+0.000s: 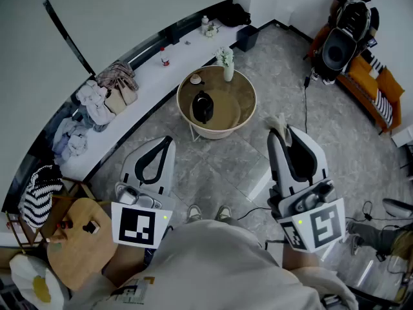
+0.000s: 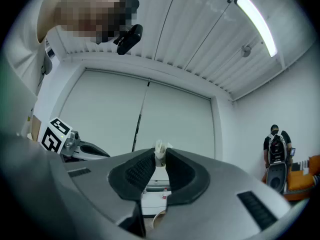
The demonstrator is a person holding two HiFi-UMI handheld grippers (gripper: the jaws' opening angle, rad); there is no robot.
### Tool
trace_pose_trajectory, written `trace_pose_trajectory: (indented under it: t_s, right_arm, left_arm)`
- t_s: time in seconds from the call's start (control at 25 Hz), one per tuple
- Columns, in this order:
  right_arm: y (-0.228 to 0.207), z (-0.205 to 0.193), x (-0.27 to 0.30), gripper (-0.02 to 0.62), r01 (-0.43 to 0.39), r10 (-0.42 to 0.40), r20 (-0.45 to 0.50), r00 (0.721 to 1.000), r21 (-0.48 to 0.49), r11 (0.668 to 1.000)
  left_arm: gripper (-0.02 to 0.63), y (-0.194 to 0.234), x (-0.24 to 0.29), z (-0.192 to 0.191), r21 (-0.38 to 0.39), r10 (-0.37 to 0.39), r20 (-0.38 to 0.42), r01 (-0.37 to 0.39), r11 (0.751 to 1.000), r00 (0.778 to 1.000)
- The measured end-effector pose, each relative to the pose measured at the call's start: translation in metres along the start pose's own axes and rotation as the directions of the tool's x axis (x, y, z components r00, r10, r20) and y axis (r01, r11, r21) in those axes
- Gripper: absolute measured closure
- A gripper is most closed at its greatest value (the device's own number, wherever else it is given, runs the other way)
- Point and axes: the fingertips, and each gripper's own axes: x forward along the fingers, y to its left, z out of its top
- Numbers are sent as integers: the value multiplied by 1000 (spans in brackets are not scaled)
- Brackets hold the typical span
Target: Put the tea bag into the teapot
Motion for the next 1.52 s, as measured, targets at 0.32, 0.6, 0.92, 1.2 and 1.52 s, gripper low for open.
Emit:
trace_pose_trajectory:
  t_s: [0.32, 0.6, 0.92, 1.2, 1.52]
  right_arm:
    - [1, -4, -1, 535, -31, 31, 0, 1000, 15, 999]
    - [-3, -4, -2, 535, -52, 52, -5, 999, 5, 999]
    - [-17, -14, -11, 537, -84, 85, -12, 996, 12, 996]
    - [-43, -26, -22, 537, -108, 109, -16, 994, 40, 993]
    - [-62, -37, -30, 537, -172, 173, -6, 985, 66, 983]
  left_arm:
    - [598, -1, 2, 1, -4, -5, 2, 5, 1000, 1000]
    - [598, -7, 8, 4, 1, -1, 2, 1, 1000, 1000]
    - [598, -19, 18, 9, 6, 15, -2, -15, 1000, 1000]
    - [598, -42, 30, 16, -2, 42, -9, -42, 999, 999]
    - [598, -60, 35, 21, 0, 128, -34, -128, 992, 991]
